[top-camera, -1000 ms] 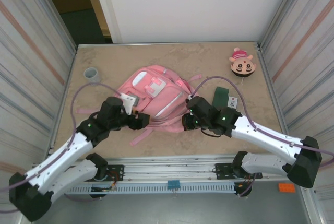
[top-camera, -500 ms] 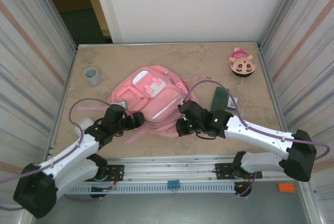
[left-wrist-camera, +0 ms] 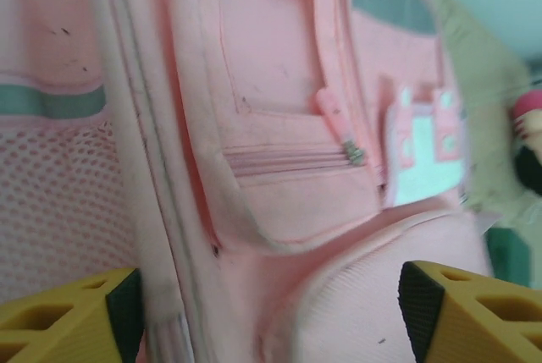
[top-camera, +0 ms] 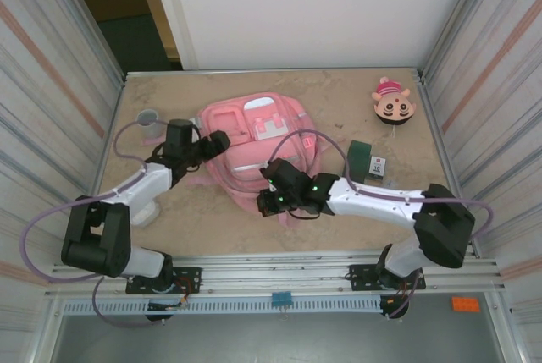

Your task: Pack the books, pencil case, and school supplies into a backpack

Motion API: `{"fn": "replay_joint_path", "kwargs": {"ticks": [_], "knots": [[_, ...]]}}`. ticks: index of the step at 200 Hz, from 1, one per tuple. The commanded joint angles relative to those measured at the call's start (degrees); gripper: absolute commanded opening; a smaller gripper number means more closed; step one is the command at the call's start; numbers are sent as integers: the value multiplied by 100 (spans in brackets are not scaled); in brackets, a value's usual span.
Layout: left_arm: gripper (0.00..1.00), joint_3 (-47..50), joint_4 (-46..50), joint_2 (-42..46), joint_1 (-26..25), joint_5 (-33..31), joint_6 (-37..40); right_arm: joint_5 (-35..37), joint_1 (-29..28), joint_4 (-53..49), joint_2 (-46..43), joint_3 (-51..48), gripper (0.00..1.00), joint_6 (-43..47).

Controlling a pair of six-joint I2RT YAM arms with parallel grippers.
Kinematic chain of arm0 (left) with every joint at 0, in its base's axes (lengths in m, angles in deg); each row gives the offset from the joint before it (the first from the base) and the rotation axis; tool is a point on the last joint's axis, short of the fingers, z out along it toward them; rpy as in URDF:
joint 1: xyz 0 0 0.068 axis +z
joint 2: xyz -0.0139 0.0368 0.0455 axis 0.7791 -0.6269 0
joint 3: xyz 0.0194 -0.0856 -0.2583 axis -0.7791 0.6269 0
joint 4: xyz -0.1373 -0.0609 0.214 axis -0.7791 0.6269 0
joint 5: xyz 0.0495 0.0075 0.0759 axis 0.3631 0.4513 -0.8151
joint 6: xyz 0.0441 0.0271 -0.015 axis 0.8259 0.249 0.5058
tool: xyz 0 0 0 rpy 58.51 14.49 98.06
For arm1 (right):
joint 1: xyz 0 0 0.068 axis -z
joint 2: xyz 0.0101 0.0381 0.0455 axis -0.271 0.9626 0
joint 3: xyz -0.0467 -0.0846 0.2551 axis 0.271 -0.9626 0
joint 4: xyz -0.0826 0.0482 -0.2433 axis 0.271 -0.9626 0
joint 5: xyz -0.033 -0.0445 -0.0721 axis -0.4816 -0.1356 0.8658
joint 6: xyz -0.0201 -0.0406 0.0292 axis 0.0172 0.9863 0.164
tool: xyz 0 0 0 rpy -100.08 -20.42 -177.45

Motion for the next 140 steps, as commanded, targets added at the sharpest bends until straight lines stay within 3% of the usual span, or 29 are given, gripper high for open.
{"fn": "replay_joint_path", "kwargs": {"ticks": [1, 47, 76, 100, 140], "knots": [[80, -187, 557, 588, -10, 489, -77, -263, 6, 517, 309, 477, 0, 116], [78, 1376, 1805, 2887, -97, 576, -1859, -589, 51, 513, 820, 832, 0, 106], [72, 2313, 1680, 3891, -245, 677, -3068, -725, 40, 473, 895, 871, 0, 101], [68, 2620, 1128, 3892, -321, 750, -3482, -753, 3, 451, 895, 857, 0, 67], [63, 2506, 78, 2855, -447, 1019, -3526, -846, -63, 501, 906, 846, 0, 56]]}}
